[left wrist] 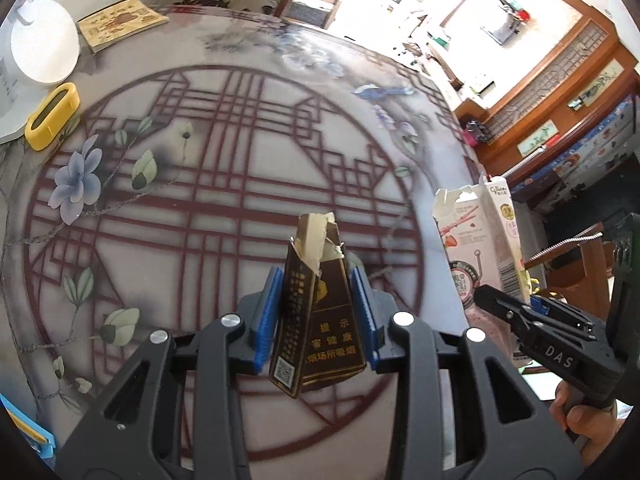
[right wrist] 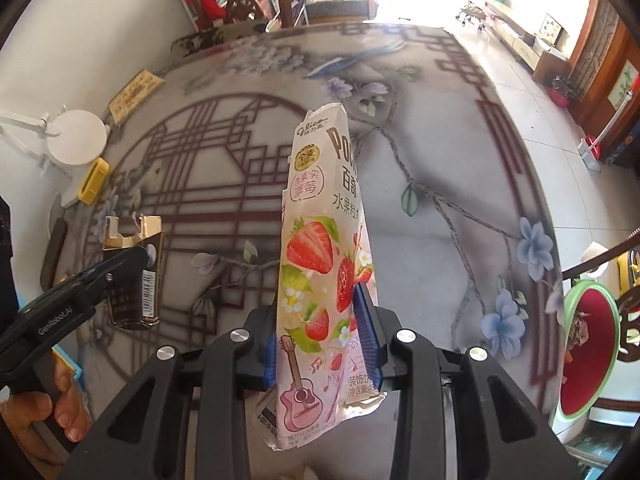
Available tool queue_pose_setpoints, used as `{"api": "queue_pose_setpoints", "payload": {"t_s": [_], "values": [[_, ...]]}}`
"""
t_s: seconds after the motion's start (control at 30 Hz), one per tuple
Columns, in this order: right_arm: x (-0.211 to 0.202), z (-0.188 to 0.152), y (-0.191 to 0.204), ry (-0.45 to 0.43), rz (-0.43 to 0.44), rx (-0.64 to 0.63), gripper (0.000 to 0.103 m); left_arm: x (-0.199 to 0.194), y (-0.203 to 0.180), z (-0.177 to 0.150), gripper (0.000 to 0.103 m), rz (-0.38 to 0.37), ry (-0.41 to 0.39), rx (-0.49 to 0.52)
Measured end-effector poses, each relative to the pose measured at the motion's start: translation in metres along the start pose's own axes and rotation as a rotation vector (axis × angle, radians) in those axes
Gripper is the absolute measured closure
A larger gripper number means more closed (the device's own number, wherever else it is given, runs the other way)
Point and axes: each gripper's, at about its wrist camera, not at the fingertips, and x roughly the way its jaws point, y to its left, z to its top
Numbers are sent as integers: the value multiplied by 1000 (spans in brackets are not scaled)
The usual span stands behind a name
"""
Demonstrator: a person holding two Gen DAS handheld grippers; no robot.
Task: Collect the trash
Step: 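Carry the cigarette box and Pocky box over the red bin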
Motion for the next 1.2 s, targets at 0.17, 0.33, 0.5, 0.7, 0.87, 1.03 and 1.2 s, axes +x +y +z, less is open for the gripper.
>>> {"api": "queue_pose_setpoints", "payload": {"t_s": [0.17,0.33,0.5,0.7,0.87,1.03,1.2], "values": [[-20,-13,-4,-30,-5,30,71,-12,-15,-5,69,-35,-16,36],[-42,-28,-9,-69,-20,61,71,-19,-35,-9,69,-63,-21,86],[-62,-44,-22,-107,-36,111,71,-25,-58,-12,69,-93,-27,144],[-81,-66,-46,-128,-60,185,71,-26,-87,-21,69,-134,-14,208],[-92,-81,-68,-143,-69,230,71,-25,-114,-30,69,-152,-5,253],[-97,-91,-92,-149,-52,252,71,-27,-137,-39,68,-144,-12,277],[-99,-96,-122,-149,-40,275,71,-24,-163,-49,68,-134,-4,294]]}}
